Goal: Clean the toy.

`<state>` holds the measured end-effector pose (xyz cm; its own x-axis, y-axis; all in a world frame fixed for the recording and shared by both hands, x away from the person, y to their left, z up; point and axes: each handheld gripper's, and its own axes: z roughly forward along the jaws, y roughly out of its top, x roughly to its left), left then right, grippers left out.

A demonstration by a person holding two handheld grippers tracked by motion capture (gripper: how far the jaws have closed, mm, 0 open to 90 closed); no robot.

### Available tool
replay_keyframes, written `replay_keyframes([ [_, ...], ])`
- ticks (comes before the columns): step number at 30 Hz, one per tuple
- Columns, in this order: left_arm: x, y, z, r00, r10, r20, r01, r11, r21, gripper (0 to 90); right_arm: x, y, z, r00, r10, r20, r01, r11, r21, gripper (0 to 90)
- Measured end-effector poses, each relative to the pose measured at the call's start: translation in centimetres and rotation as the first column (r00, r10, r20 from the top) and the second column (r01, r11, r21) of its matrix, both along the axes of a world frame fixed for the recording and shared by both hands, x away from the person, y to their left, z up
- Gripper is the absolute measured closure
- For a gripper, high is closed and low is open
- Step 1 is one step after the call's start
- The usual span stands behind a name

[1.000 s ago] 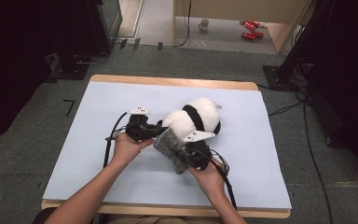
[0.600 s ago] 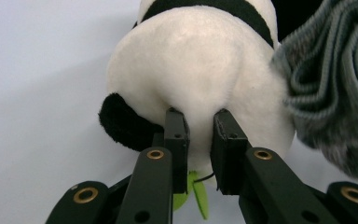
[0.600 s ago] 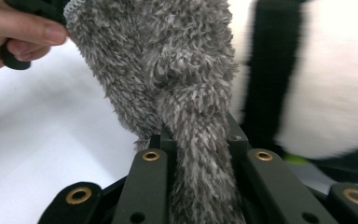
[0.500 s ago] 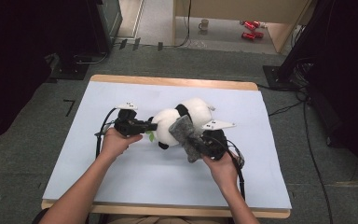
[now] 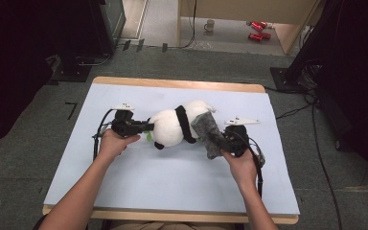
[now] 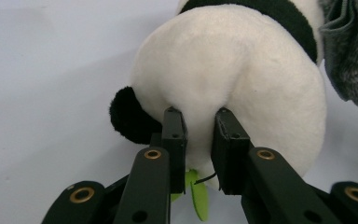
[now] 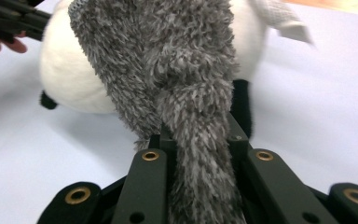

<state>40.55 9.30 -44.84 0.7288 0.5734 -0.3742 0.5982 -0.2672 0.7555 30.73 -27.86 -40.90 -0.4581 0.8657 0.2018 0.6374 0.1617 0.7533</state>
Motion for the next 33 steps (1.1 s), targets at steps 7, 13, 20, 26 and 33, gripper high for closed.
replay_keyframes([
  [7, -0.1, 0.0, 0.0, 0.9999, -0.003, 0.014, 0.003, 1.0000, -0.002, 75.7, 0.7, -2.4, -0.1, 0.9976, -0.070, -0.005, 0.070, 0.998, 0.003, 76.8],
  [13, -0.1, 0.2, -0.1, 0.9999, 0.000, 0.011, 0.000, 0.9999, -0.014, 72.7, 1.7, -4.6, -1.3, 0.9903, -0.133, -0.039, 0.134, 0.991, 0.013, 76.8],
  [20, -0.6, 0.1, 0.0, 0.9994, -0.006, 0.034, 0.007, 0.9998, -0.021, 68.6, 3.4, -5.5, -3.5, 0.9826, -0.169, -0.077, 0.167, 0.986, -0.026, 76.5],
  [26, -0.8, 0.6, 0.2, 0.9997, 0.005, 0.025, -0.004, 0.9996, -0.027, 63.7, 4.5, -5.8, -4.7, 0.9776, -0.190, -0.091, 0.185, 0.981, -0.059, 75.6],
  [33, -0.9, 1.8, 0.0, 0.9988, 0.040, 0.029, -0.040, 0.9991, -0.016, 54.7, 5.6, -5.5, -5.9, 0.9747, -0.186, -0.123, 0.173, 0.979, -0.110, 73.9],
])
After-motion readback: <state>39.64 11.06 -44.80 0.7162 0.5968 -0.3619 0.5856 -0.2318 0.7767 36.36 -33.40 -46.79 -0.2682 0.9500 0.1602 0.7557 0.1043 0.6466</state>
